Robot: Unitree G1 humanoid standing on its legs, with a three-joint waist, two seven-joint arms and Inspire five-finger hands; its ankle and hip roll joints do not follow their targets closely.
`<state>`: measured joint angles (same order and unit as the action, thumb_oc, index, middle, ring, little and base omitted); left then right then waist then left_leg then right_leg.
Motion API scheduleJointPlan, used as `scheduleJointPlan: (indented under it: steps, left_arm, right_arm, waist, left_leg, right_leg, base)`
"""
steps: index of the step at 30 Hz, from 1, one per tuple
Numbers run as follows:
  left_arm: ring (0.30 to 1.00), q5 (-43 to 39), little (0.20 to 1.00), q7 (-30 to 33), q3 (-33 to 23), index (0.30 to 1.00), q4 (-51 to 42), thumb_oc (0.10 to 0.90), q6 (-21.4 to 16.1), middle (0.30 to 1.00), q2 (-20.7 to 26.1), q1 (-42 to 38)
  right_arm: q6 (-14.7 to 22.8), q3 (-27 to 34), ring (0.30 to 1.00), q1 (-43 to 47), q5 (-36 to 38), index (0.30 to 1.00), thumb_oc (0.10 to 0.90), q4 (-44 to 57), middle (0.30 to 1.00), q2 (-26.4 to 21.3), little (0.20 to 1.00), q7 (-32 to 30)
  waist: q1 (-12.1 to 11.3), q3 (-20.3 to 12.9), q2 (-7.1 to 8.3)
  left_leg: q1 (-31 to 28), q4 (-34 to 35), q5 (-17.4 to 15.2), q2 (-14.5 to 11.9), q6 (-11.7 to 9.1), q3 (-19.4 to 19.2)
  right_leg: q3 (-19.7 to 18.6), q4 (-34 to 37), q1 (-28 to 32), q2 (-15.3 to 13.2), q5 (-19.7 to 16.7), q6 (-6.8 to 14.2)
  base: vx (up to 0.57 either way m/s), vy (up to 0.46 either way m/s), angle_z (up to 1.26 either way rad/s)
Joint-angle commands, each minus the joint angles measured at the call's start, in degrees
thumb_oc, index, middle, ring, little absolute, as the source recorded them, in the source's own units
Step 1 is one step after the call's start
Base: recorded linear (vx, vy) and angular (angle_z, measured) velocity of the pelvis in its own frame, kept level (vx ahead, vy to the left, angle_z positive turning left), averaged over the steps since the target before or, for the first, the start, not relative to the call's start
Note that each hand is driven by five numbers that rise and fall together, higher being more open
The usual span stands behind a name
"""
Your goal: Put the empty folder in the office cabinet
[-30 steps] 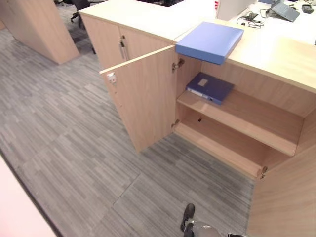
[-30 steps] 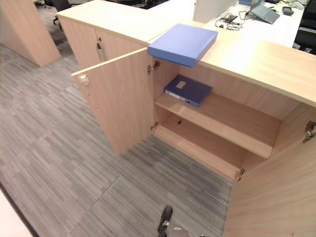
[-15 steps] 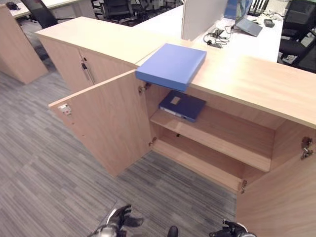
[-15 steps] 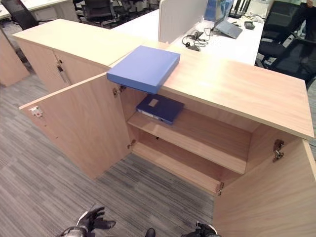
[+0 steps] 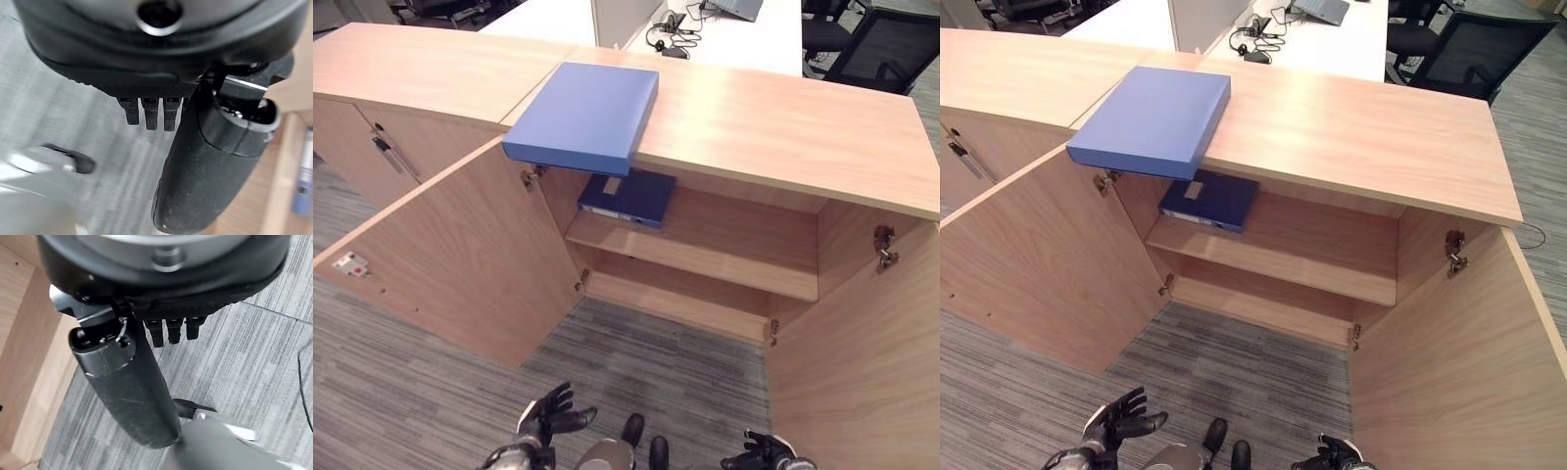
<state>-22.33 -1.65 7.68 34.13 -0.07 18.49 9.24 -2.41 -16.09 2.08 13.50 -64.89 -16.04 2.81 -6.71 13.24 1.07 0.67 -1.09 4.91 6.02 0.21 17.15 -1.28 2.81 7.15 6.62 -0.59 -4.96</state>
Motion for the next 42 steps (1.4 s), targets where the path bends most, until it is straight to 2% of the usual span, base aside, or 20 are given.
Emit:
scheduleJointPlan:
  steps: [1, 6, 11, 14, 16, 18, 20, 23, 24, 25, 31, 34, 37, 42]
  left_arm:
    - [0.9, -0.8, 0.9, 1.5, -1.0, 0.9, -7.0, 0.8, -2.6, 0.9, 3.4, 1.0]
    - [0.9, 1.8, 0.9, 3.1, -4.9, 0.9, -16.0, 0.8, -2.9, 0.9, 5.0, 3.5]
    - [0.9, 6.4, 0.9, 9.7, -15.0, 0.9, -32.7, 0.8, -5.5, 0.9, 4.2, 7.9]
    - [0.9, 15.0, 0.9, 16.3, -20.9, 0.9, -41.5, 0.8, -8.2, 0.9, 4.7, 9.2]
    - [0.9, 22.7, 0.9, 22.9, -24.1, 0.9, -45.0, 0.8, -9.5, 0.9, 5.3, 9.2]
    - [0.9, 30.5, 0.9, 28.0, -26.0, 0.9, -47.4, 0.8, -9.3, 0.9, 6.6, 8.9]
    - [0.9, 40.8, 0.9, 34.2, -26.9, 0.9, -51.0, 0.8, -9.5, 0.9, 10.8, 6.4]
    - [0.9, 48.7, 0.9, 35.5, -24.1, 0.9, -54.7, 0.8, -9.6, 0.9, 16.1, 1.5]
    - [0.9, 48.9, 0.9, 35.5, -24.0, 0.9, -54.7, 0.8, -9.5, 0.9, 16.2, 1.3]
    - [0.9, 52.9, 0.9, 35.9, -21.8, 0.9, -56.0, 0.8, -8.9, 0.9, 19.7, -2.7]
    - [0.9, 60.5, 0.9, 34.5, -16.3, 0.9, -60.9, 0.8, -10.0, 0.9, 25.7, -10.5]
    - [0.9, 61.7, 0.9, 33.6, -13.8, 0.9, -61.4, 0.8, -10.5, 0.9, 27.7, -13.5]
    - [0.9, 62.0, 0.9, 31.4, -7.9, 0.9, -60.2, 0.8, -10.9, 0.9, 30.9, -19.7]
    - [0.9, 60.9, 0.9, 29.0, -1.8, 0.9, -56.5, 0.8, -11.1, 0.9, 32.6, -25.8]
  right_arm:
    - [0.2, -0.9, 0.9, -3.3, -1.3, 0.9, 0.8, 4.9, 0.9, -0.9, 0.9, 0.4]
    - [0.1, 0.5, 0.9, -4.7, -0.7, 0.9, 0.8, 7.9, 0.9, -1.0, 0.9, -0.3]
    - [0.5, 2.0, 0.9, -5.9, 0.8, 0.9, 0.8, 8.6, 0.9, 1.3, 0.9, -2.4]
    - [1.3, 1.6, 0.9, -6.0, 1.5, 0.9, 0.8, 7.7, 0.9, 3.0, 0.9, -3.6]
    - [2.0, 0.5, 0.9, -6.3, 2.3, 0.9, 0.8, 7.4, 0.9, 4.0, 0.9, -4.3]
    - [2.9, -0.3, 0.9, -6.7, 2.8, 0.9, 0.8, 6.6, 0.9, 4.7, 0.9, -5.0]
    - [4.0, -2.5, 0.9, -5.8, 2.8, 0.9, 0.8, 4.0, 0.9, 5.8, 0.9, -6.1]
    - [4.6, -4.9, 0.9, -3.6, 2.1, 0.9, 0.8, 0.0, 0.9, 7.2, 0.9, -6.3]
    - [4.7, -4.8, 0.9, -3.4, 2.1, 0.9, 0.8, -0.2, 0.9, 7.4, 0.9, -6.3]
    - [4.5, -5.9, 0.9, -2.2, 1.2, 0.9, 0.8, -2.5, 0.9, 8.0, 0.9, -6.1]
    - [4.4, -6.6, 0.9, -0.9, -0.7, 0.9, 0.8, -6.2, 0.9, 8.2, 0.9, -5.7]
    - [4.5, -6.4, 0.9, -0.7, -1.1, 0.9, 0.8, -6.9, 0.9, 8.2, 0.9, -5.5]
    - [4.5, -6.8, 0.9, -0.7, -1.2, 0.9, 0.8, -7.2, 0.9, 7.5, 0.9, -4.9]
    - [4.4, -6.7, 0.9, -1.0, -1.0, 0.9, 0.8, -6.9, 0.9, 6.9, 0.9, -4.5]
  waist:
    - [-0.5, -5.0, 0.71]
    - [-0.3, -6.1, 0.51]
    - [-1.4, -6.7, 1.17]
    - [-2.6, -6.9, 1.9]
    - [-3.2, -7.0, 2.47]
    - [-3.6, -7.3, 2.72]
    - [-3.8, -8.0, 2.69]
    - [-3.6, -8.9, 2.41]
    - [-3.6, -8.8, 2.5]
    - [-3.2, -9.5, 2.09]
    - [-1.7, -11.1, 0.9]
    - [-1.4, -11.6, 0.53]
    - [0.3, -12.7, 0.02]
    - [1.3, -13.4, -0.38]
  left_leg:
    - [2.5, 0.0, -2.8, 2.9, 1.9, -1.1]
    - [0.0, 4.0, -1.9, 2.8, 2.3, -0.4]
    - [-1.6, 5.5, -2.2, 3.0, 2.8, 0.7]
    - [-2.2, 5.7, -2.6, 3.2, 2.9, 1.1]
    - [-2.6, 5.9, -2.9, 3.2, 2.8, 1.1]
    - [-2.9, 5.9, -3.2, 3.2, 2.8, 1.1]
    - [-3.5, 6.0, -3.6, 3.2, 2.8, 1.1]
    - [-4.1, 6.1, -4.0, 3.3, 2.9, 1.1]
    - [-4.1, 6.1, -4.1, 3.3, 2.9, 1.1]
    - [-4.5, 6.1, -4.4, 3.4, 3.0, 1.1]
    - [-5.4, 6.1, -5.1, 3.4, 3.2, 0.6]
    - [-5.5, 6.1, -5.3, 3.4, 3.2, 0.2]
    - [-6.0, 6.1, -5.7, 3.3, 3.3, -0.5]
    - [-6.2, 6.1, -5.6, 3.2, 3.3, -1.1]
  right_leg:
    - [3.3, -0.9, -1.7, -2.2, 2.2, 6.0]
    - [3.3, 0.1, -1.0, -2.3, 2.3, 6.3]
    - [3.8, 1.7, -0.1, -2.3, 2.1, 6.5]
    - [4.1, 2.1, 0.5, -2.4, 2.2, 6.6]
    - [4.3, 2.2, 0.6, -2.5, 2.3, 6.7]
    - [4.3, 2.2, 0.8, -2.6, 2.3, 6.8]
    - [4.3, 2.2, 1.0, -2.8, 2.4, 7.1]
    - [4.3, 2.2, 1.4, -3.0, 2.4, 7.3]
    - [4.3, 2.2, 1.4, -3.0, 2.4, 7.3]
    - [4.1, 2.2, 1.6, -3.1, 2.4, 7.4]
    - [3.5, 2.2, 1.8, -3.2, 2.2, 7.7]
    - [3.1, 2.2, 1.8, -3.2, 2.1, 7.9]
    - [2.4, 2.2, 1.9, -3.2, 2.0, 8.0]
    - [1.7, 2.2, 1.7, -3.2, 1.5, 8.1]
  base:
    - [0.08, 0.081, -0.03]
    - [0.06, 0.063, -0.02]
    - [0.04, 0.021, 0.07]
    - [0.05, -0.006, 0.04]
    - [0.04, -0.005, 0.07]
    - [0.04, 0.007, 0.1]
    - [0.04, 0.025, 0.03]
    - [0.03, 0.039, 0.04]
    - [0.06, 0.041, 0.03]
    - [0.04, 0.045, 0.02]
    - [0.02, 0.052, -0.06]
    - [0.0, 0.047, -0.1]
    - [0.03, 0.036, -0.1]
    - [0.0, 0.02, -0.04]
